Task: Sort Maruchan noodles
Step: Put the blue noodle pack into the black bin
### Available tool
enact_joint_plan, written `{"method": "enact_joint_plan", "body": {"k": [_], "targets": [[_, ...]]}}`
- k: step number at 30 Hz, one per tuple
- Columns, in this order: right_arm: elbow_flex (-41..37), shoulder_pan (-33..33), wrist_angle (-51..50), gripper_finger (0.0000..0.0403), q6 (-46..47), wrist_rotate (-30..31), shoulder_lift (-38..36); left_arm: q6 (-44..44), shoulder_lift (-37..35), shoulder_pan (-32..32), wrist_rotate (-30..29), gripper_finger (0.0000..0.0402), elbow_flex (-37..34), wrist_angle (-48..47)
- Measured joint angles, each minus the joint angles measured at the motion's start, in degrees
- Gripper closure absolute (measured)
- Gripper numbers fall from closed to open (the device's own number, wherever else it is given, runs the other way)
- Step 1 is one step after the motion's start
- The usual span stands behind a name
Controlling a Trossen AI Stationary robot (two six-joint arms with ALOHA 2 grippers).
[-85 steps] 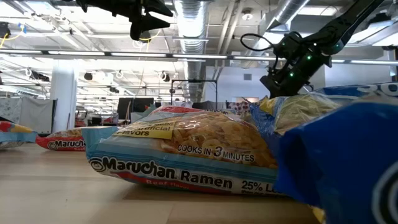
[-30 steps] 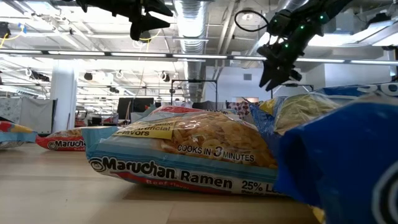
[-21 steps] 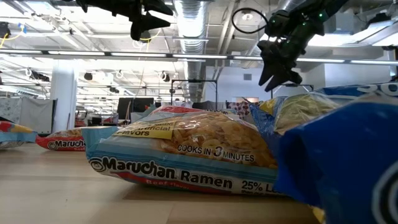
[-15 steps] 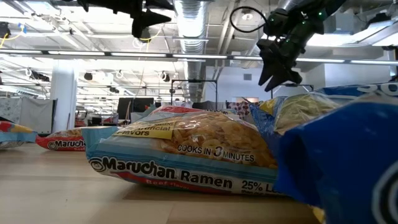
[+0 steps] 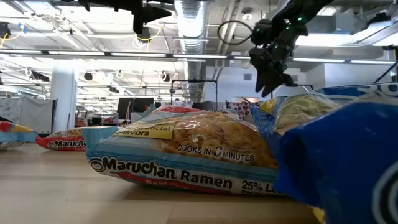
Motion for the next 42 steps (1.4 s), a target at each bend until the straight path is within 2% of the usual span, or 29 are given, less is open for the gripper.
{"method": "enact_joint_plan", "body": {"k": [5, 9, 16, 24, 34, 42], "targets": [[3.9, -0.1, -9.2, 0.0223, -1.0, 0.2, 5.8, 0.0, 0.0, 0.9, 0.0, 0.0236, 0.0, -0.5], [4.6, -0.1, -10.9, 0.0223, -1.6, 0.4, 8.5, -0.1, 0.0, 0.9, 0.0, 0.0236, 0.0, -0.7], [4.6, -0.1, -11.4, 0.0223, -0.9, 0.5, 13.5, -0.2, 0.0, 0.9, 0.0, 0.0236, 0.0, -1.0], [4.5, -0.4, -11.2, 0.0223, -1.1, 5.7, 17.0, 0.5, 0.0, 0.9, 0.0, 0.0236, 0.0, -1.6], [4.5, -2.2, -7.9, 0.0223, -1.1, 13.2, 19.0, 0.7, 0.0, 0.9, 0.0, 0.0236, 0.0, -4.2], [6.9, -2.2, -7.3, 0.0223, -1.1, 13.7, 18.6, 1.6, 0.0, 0.9, 0.0, 0.0236, 0.0, -4.3]]}}
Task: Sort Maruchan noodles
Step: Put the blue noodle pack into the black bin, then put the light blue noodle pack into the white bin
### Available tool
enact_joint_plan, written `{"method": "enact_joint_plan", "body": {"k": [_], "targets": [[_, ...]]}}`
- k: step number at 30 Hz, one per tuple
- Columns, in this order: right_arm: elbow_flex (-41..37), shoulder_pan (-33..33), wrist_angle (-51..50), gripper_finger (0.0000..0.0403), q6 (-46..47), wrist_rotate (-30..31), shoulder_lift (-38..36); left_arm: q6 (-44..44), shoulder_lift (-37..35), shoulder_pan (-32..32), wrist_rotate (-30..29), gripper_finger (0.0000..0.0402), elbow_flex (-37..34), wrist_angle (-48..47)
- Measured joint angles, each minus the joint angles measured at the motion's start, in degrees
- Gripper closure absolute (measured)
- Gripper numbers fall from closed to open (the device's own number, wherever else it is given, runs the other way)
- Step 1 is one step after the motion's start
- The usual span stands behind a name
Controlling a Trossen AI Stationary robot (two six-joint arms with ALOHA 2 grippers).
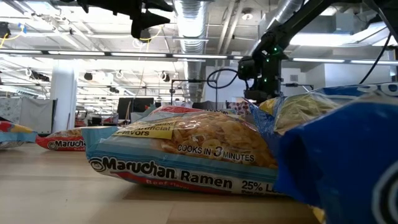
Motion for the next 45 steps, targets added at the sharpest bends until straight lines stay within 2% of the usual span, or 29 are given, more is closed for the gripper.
{"method": "enact_joint_plan", "body": {"k": [8, 15, 24, 33, 39, 45], "targets": [[5.5, 1.6, -7.8, 0.0223, -0.6, 0.0, 0.0, -0.1, -0.5, 0.0, -0.4, 0.0236, 0.0, -2.7], [10.5, 3.6, -15.0, 0.0223, -0.8, 0.0, 0.0, -0.3, -4.2, 0.0, -2.1, 0.0236, 0.0, -9.6], [19.9, 8.4, -25.1, 0.0223, -0.1, 1.2, 0.0, -1.5, -8.9, 0.0, -1.5, 0.0236, 0.0, -10.7], [28.3, 16.2, -30.7, 0.0223, 5.4, 2.9, 0.0, -0.2, -9.4, 0.0, 6.9, 0.0236, 0.0, -9.4], [33.0, 22.2, -32.5, 0.0223, 10.4, 2.9, -0.1, -5.9, -9.4, 0.0, 16.1, 0.0236, 0.0, -9.2], [36.5, 28.3, -36.0, 0.0223, 17.3, 2.9, -0.1, -13.9, -9.6, -1.4, 21.4, 0.0236, 0.0, -8.9]]}}
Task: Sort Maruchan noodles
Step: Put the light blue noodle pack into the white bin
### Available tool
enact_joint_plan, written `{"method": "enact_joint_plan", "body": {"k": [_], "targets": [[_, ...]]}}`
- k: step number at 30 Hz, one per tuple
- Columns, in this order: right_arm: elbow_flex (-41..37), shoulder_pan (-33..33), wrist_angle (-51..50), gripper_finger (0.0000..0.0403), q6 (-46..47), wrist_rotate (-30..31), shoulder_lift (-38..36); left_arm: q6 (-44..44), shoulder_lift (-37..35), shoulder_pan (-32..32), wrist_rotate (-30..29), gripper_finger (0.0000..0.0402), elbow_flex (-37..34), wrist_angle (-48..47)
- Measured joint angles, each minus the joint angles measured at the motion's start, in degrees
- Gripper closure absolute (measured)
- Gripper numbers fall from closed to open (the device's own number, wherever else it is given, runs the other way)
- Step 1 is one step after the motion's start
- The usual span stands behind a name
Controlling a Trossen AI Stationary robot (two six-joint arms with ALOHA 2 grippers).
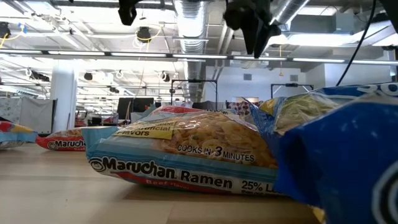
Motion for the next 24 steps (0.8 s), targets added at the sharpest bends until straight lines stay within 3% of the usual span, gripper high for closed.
{"method": "enact_joint_plan", "body": {"k": [8, 24], "targets": [[1.5, 8.6, 0.2, 0.0223, 8.6, 0.0, 0.0, -6.0, -4.3, -6.6, 4.1, 0.0237, 0.0, -2.3], [1.5, 21.1, 2.9, 0.0223, 27.4, 0.0, 0.0, -18.5, -17.0, -19.5, 5.4, 0.027, 0.0, -23.5]]}}
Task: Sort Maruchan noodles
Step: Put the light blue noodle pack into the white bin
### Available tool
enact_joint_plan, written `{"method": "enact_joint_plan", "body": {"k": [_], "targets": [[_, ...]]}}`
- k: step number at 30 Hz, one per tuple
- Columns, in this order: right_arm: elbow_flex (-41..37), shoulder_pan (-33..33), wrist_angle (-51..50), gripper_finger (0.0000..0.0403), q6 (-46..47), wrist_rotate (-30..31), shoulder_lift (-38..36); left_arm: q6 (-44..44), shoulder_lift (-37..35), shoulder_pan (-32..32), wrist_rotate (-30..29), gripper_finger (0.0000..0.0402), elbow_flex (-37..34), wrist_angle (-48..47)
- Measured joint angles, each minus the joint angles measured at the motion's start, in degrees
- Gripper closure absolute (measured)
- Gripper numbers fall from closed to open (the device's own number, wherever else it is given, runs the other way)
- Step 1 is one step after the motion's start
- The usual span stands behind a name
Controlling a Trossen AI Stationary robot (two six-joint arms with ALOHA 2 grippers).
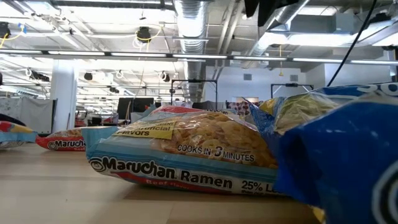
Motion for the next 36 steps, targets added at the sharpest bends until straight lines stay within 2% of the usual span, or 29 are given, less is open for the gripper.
{"method": "enact_joint_plan", "body": {"k": [7, 9, 15, 19, 22, 25, 30, 33, 36], "targets": [[0.0, 1.7, 1.2, 0.0223, 2.8, 0.0, 0.0, -1.2, -1.5, -7.6, -3.6, 0.0274, 0.0, -11.4], [0.0, 1.7, 1.2, 0.0223, 3.4, 0.4, 0.0, -3.1, -0.9, -9.8, -4.0, 0.0274, 0.0, -9.7], [0.0, 1.6, 3.7, 0.0223, 3.4, 2.0, 0.0, -9.9, 2.2, -13.4, -1.7, 0.0274, 0.1, 3.0], [0.0, 1.3, 4.9, 0.0223, 3.4, 2.0, 0.0, -10.0, 6.4, -14.3, -0.2, 0.0274, 4.3, 3.2], [0.0, 1.3, 5.9, 0.0223, 3.4, 2.0, 0.0, -8.5, 9.8, -16.2, 1.0, 0.0274, 9.7, -4.3], [0.0, 1.4, 6.0, 0.0223, 3.4, 1.9, 0.0, -3.6, 12.2, -19.3, -0.7, 0.0274, 15.9, -17.3], [0.0, 1.5, 6.0, 0.0223, 3.3, 2.4, 0.0, 4.7, 15.4, -25.4, -12.9, 0.0274, 22.0, -39.4], [0.0, 1.5, 6.2, 0.0223, 3.3, 3.0, 0.0, 5.4, 15.6, -28.9, -18.7, 0.0274, 22.2, -47.4], [0.0, 1.5, 6.6, 0.0223, 3.3, 3.0, 0.0, 4.6, 16.0, -31.4, -21.1, 0.0274, 22.3, -53.3]]}}
